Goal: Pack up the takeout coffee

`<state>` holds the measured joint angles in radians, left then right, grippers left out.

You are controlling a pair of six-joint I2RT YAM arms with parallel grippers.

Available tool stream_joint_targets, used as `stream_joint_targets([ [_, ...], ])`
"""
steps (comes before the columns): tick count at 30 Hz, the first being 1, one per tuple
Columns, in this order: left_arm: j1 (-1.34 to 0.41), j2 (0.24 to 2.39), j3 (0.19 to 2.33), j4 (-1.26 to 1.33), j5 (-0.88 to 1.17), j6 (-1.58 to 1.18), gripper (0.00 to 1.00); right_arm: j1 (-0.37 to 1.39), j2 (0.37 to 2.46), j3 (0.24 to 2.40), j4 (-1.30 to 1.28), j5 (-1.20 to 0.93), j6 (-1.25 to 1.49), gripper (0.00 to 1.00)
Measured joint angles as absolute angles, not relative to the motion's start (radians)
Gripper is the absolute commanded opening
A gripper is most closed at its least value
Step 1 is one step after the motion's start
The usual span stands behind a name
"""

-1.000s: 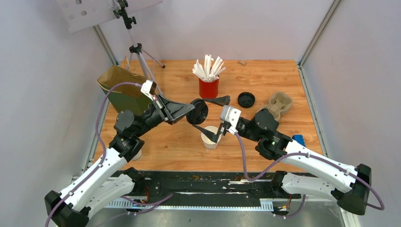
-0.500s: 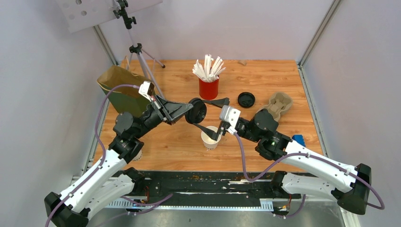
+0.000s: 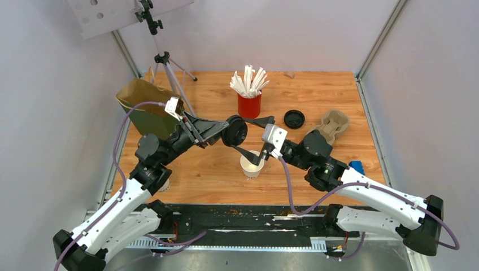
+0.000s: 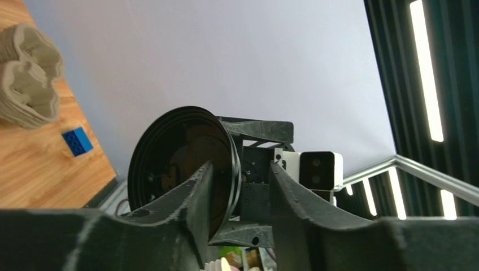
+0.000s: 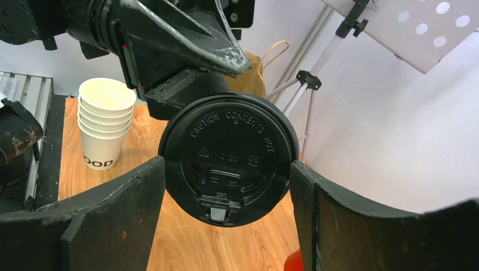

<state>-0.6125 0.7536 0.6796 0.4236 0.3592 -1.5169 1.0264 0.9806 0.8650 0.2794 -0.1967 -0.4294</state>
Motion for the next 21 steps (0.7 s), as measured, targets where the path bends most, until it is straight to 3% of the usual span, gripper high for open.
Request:
stream_joint_targets([
  [3,-0.612,0.749,0.680,0.405,0.356,-1.501,0.71,1.026,0.981,0.866,0.262,-0.175,-0.413,0.69],
  [7,-0.612,0.733,0.684,0.330,0.356,-1.433,0.82,1.026,0.977,0.870,0.182,-0.130,-0.361,0.68],
  [12,-0.612,0.744,0.812,0.052,0.335,-1.219,0.97,1.026,0.945,0.878,0.025,-0.059,-0.251,0.67],
  [17,-0.612,0.816,1.061,-0.331,0.213,-0.881,1.00,1.026,0.954,0.936,-0.171,0.029,-0.132,0.66],
  [21,-0.608,0.836,1.134,-0.536,0.068,-0.671,1.00,1.026,1.024,1.025,-0.326,0.101,-0.054,0.67],
])
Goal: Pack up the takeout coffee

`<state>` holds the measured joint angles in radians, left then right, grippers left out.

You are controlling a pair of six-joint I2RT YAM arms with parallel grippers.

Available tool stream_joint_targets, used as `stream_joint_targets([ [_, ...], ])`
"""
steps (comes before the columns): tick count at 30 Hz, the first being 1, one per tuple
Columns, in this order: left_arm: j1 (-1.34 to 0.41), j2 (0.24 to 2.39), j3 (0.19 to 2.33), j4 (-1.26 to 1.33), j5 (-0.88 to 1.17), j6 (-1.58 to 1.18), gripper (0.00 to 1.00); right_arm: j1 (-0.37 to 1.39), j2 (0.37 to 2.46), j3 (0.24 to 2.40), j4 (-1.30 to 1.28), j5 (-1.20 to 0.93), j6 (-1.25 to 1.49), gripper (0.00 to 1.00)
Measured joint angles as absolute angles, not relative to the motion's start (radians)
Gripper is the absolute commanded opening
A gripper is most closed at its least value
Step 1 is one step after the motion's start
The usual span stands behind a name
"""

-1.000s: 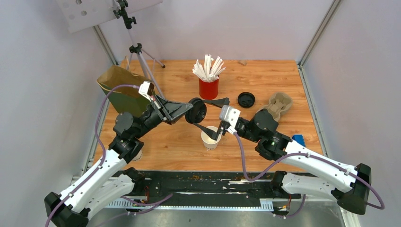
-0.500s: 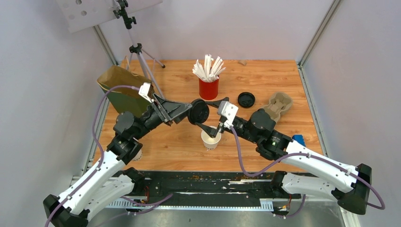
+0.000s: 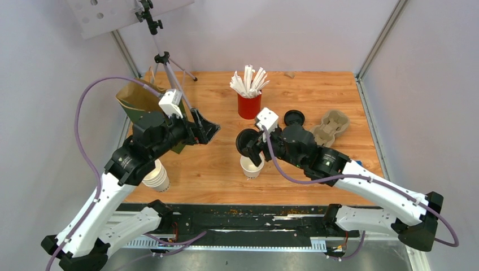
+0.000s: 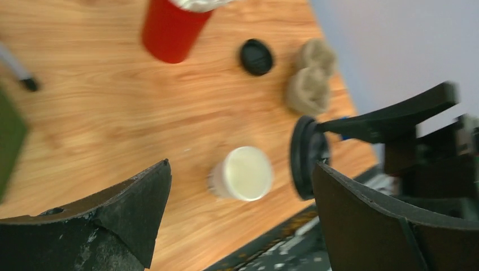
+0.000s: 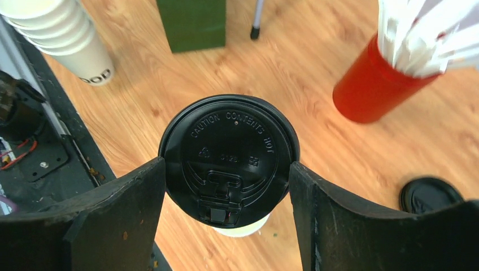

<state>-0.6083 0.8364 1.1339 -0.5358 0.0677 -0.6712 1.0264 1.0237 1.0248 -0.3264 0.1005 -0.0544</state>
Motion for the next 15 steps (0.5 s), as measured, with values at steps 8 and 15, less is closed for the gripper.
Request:
stream_joint_targets([
  [8,-0.607,0.690,1.127,-0.672,-0.097,-0.411,1.00,1.026,1.184,1.126,-0.538,0.205,0.081,0.67],
  [15,-0.607,0.511,1.018,-0.643,-0.159,-0.300,1.00,1.026,1.276,1.130,-0.617,0.216,0.153,0.67],
])
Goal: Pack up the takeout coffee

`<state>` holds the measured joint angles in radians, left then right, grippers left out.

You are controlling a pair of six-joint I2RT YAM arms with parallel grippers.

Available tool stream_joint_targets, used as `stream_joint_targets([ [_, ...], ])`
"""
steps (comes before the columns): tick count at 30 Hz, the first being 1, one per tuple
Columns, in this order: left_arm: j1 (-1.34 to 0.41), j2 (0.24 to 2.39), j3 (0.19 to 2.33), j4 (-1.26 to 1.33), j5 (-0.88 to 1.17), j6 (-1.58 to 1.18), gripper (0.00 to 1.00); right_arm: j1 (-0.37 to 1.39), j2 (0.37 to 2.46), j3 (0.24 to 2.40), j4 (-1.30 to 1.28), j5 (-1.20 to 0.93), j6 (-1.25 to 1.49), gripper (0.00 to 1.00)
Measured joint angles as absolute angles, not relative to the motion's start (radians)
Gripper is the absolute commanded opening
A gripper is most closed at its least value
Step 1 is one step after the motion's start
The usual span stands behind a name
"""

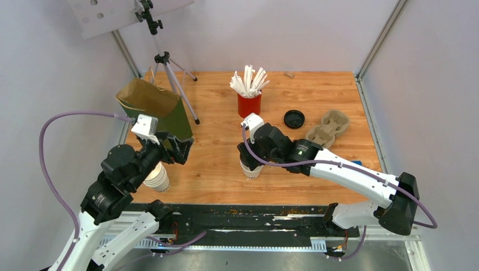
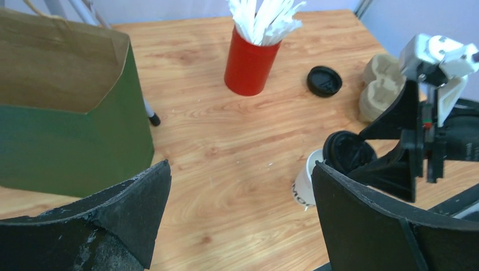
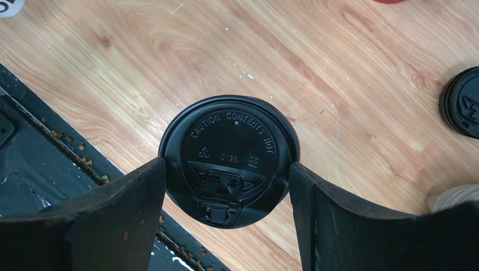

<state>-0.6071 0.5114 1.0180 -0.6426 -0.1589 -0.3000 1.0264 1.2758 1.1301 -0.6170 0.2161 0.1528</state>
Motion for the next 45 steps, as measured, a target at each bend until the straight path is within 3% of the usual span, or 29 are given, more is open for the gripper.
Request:
stream_joint_targets([
  [25,-0.607,0.461,0.957,-0.617,-0.171,-0.240,1.00,1.026,1.372,1.092,-0.603,0.217,0.173,0.69],
  [35,-0.607,0.461,0.957,-0.617,-0.171,-0.240,1.00,1.026,1.388,1.076,-0.585,0.210,0.179,0.78],
  [45,-0.607,0.460,0.957,-0.617,-0.170,-0.240,1.00,1.026,1.393,1.076,-0.585,0.210,0.184,0.72],
])
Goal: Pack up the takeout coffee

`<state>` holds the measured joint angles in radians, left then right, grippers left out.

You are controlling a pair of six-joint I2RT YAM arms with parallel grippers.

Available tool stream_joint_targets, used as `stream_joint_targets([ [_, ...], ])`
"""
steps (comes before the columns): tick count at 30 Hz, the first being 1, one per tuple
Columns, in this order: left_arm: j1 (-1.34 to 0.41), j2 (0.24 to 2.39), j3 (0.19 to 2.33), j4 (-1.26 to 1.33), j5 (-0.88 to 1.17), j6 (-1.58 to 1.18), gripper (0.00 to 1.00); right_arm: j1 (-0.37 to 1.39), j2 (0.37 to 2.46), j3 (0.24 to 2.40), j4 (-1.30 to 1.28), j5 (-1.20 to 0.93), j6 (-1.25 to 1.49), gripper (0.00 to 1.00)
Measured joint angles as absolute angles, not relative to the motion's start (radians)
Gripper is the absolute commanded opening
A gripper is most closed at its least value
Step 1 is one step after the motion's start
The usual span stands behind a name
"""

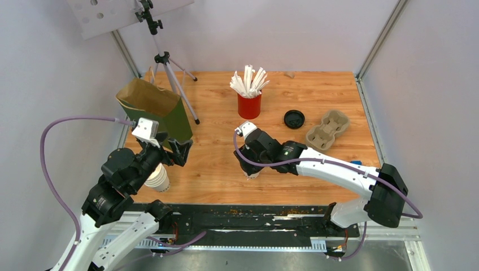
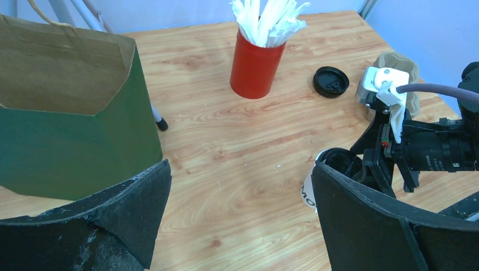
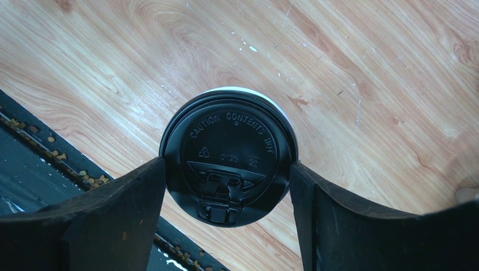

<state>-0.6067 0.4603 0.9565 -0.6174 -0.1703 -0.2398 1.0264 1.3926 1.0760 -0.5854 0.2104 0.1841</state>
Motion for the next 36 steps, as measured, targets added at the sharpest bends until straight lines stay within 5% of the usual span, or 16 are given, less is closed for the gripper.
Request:
stream_joint_targets([
  [23,-0.607,0.470,0.959,-0.620,-0.150,-0.245,0.99,1.026,1.380,1.112,-0.614,0.194,0.189,0.90],
  [36,-0.607,0.765,1.015,-0.652,0.061,-0.334,0.77,0.805,1.208,1.047,-0.566,-0.025,0.211,0.61],
])
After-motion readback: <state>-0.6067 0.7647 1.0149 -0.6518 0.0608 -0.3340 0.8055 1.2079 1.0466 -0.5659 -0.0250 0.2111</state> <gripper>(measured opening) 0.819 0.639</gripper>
